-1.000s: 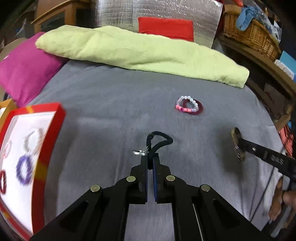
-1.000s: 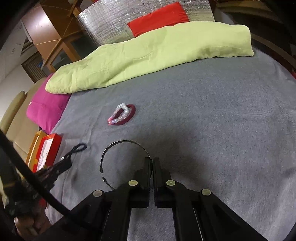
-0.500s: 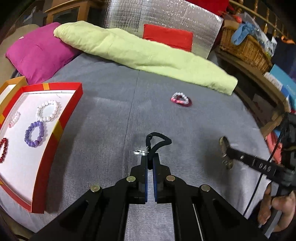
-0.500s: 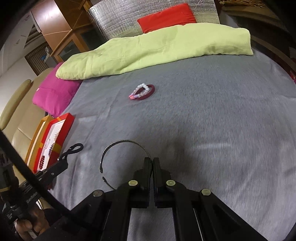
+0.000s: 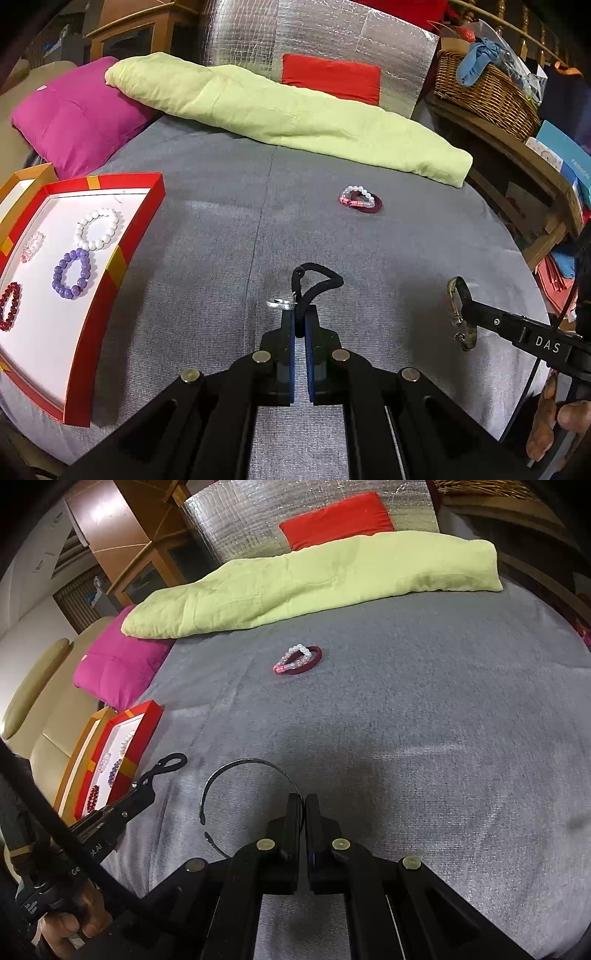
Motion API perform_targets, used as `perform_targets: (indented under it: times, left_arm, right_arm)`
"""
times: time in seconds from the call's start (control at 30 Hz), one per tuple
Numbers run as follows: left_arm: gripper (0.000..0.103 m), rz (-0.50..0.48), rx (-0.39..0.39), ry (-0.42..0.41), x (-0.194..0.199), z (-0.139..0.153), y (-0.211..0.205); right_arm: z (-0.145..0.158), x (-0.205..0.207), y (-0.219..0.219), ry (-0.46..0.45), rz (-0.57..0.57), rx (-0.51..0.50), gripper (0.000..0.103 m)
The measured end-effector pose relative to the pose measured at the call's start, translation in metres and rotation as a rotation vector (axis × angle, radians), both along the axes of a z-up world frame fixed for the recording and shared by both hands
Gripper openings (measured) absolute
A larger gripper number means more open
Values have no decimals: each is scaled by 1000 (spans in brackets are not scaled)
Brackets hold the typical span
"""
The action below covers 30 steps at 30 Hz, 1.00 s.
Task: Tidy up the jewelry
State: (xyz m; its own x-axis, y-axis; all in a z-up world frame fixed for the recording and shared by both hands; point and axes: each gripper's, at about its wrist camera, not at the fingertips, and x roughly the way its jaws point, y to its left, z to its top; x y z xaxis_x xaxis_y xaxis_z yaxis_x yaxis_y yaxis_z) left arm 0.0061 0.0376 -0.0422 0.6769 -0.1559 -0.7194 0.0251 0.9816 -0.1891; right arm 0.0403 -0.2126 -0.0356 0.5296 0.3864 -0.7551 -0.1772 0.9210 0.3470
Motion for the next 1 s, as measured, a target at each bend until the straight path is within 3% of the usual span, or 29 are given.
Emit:
perform_targets:
  times: [1.0]
  left_arm:
    - [5,-5,41,11,2,-2,-5]
  right_arm:
    - [-14,2,-9,16,-20,10,3]
